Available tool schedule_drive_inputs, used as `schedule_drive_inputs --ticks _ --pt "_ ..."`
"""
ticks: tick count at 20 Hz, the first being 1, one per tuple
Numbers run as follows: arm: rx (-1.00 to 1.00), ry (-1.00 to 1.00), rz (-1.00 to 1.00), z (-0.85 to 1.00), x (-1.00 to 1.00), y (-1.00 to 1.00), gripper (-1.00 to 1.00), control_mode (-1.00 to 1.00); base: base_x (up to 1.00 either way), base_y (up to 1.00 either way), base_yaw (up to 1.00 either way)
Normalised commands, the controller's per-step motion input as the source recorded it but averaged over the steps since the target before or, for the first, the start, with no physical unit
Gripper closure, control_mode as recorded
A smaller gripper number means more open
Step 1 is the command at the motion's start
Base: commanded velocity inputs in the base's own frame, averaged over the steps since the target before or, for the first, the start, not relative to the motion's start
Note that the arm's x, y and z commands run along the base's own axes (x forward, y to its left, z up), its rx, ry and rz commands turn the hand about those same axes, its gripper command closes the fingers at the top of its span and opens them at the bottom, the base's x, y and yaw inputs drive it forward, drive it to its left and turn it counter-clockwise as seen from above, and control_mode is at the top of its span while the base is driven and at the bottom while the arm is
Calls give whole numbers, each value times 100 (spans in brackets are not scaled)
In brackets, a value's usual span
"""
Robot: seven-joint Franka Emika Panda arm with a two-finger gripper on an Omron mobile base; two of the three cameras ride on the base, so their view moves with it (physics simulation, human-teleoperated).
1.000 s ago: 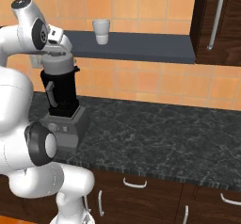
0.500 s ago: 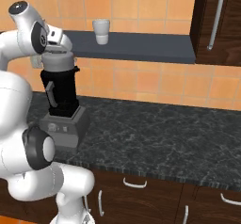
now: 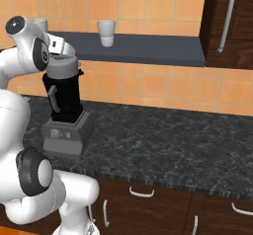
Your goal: Close the lid blender by securely placing the lid on top.
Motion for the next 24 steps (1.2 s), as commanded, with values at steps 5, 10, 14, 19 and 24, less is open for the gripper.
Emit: schedule_drive_inputs --ticks 5,10,14,19,24 --pt "0 -1 0 -8 0 3 100 -100 0 0 0" --pt "-1 -1 0 -19 0 41 100 -100 0 0 0" --pt "-1 0 0 -19 -4 48 100 -100 0 0 0" --pt "0 0 0 -1 -55 24 100 -100 0 0 0" --pt "0 1 0 0 -15 0 100 -100 0 0 0"
